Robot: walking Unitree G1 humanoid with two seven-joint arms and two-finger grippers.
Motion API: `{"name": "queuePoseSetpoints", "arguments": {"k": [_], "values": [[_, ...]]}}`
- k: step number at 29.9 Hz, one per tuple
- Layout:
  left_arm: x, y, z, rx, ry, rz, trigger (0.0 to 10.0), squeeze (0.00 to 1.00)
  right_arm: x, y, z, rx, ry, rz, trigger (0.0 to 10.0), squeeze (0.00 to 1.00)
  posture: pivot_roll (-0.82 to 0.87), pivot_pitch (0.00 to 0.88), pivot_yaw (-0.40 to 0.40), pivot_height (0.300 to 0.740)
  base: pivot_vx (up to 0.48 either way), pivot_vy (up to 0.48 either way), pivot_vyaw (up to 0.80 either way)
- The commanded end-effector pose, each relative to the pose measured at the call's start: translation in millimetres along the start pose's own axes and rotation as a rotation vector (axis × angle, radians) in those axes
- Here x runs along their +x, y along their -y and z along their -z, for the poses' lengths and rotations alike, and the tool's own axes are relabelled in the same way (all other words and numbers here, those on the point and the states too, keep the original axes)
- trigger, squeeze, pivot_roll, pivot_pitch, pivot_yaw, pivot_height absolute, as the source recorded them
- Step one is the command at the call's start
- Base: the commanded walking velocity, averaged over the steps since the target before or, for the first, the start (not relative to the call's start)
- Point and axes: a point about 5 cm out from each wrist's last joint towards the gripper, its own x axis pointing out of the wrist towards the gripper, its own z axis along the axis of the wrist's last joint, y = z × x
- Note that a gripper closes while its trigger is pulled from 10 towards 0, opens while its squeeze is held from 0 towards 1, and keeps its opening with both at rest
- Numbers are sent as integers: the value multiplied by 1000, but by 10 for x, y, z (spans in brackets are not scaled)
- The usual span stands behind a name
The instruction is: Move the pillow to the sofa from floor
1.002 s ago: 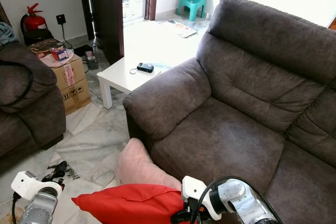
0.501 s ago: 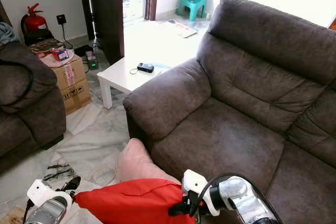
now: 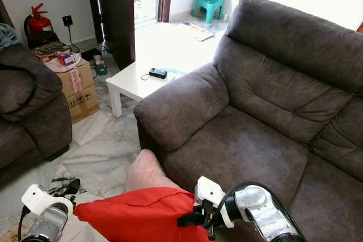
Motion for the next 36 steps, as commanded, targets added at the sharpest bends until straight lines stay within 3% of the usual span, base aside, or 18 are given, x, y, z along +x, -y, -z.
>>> {"name": "queuePoseSetpoints", "arguments": {"k": [1, 9, 16, 19, 21, 27, 31, 36], "values": [[9, 62, 15, -19, 2, 18, 10000, 0, -87, 30, -210, -73, 80, 1, 10000, 0, 169, 0, -151, 740, 0, 0, 0], [18, 149, 77, -120, -24, 35, 10000, 0, -96, 44, -217, -80, 67, 2, 10000, 0, 175, 0, -155, 740, 0, 0, 0], [6, 180, 230, -142, -117, 39, 10000, 0, -61, 41, -225, -78, 64, -1, 10000, 0, 175, 0, -155, 740, 0, 0, 0], [-4, 238, 302, -91, -176, 74, 10000, 0, -43, 43, -192, -72, 57, 0, 10000, 0, 185, 0, -156, 740, 0, 0, 0], [-16, 241, 353, 0, -224, 85, 10000, 0, -24, 48, -182, -69, 54, 0, 10000, 0, 187, 0, -151, 740, 0, 0, 0], [-21, 169, 357, 60, -247, 11, 10000, 0, -1, 47, -185, -64, 58, 1, 10000, 0, 186, 0, -149, 740, 0, 0, 0], [-9, 157, 289, 89, -183, -47, 10000, 0, 17, 44, -159, -56, 56, -1, 10000, 0, 193, 0, -147, 740, 0, 0, 0], [12, 180, 176, 70, -93, -86, 10000, 0, 27, 52, -162, -54, 56, 1, 10000, 0, 192, 0, -145, 740, 0, 0, 0]]}}
